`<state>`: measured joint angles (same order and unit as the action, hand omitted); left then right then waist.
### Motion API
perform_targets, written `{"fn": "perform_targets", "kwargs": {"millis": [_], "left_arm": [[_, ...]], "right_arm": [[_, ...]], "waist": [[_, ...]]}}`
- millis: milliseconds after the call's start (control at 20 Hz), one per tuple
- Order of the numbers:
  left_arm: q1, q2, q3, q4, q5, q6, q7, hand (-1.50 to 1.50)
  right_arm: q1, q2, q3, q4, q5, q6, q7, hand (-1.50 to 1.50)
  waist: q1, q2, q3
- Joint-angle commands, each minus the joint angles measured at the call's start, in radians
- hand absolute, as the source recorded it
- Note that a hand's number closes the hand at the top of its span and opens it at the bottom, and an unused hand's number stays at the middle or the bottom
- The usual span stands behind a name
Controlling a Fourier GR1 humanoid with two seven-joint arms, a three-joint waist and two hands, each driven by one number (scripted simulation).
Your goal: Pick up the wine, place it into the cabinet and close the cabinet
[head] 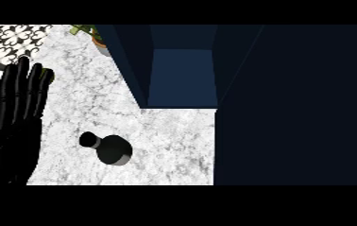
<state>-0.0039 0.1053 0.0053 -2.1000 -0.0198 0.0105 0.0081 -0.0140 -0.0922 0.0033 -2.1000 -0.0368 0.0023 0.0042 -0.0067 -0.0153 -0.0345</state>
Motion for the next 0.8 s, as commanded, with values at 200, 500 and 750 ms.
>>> {"fn": "perform_targets", "kwargs": {"millis": [200, 500, 750], "left_arm": [[0.092, 0.038, -0.13, -0.1, 0.098, -0.196, -0.099, -1.5], [0.194, -0.054, -0.323, -0.203, 0.305, -0.197, 0.139, -1.5], [0.327, -0.038, -0.411, -0.33, 0.278, -0.178, 0.146, -1.5]], "right_arm": [[0.14, -0.013, 0.03, -0.134, 0.046, 0.012, 0.01, -1.5], [0.163, -0.041, 0.13, -0.198, -0.115, 0.132, 0.151, -1.5], [0.199, -0.042, 0.163, -0.374, -0.138, 0.104, 0.302, -1.5]], "waist": [[-0.001, 0.01, 0.034], [0.008, 0.01, 0.035], [0.008, 0.012, 0.034]]}}
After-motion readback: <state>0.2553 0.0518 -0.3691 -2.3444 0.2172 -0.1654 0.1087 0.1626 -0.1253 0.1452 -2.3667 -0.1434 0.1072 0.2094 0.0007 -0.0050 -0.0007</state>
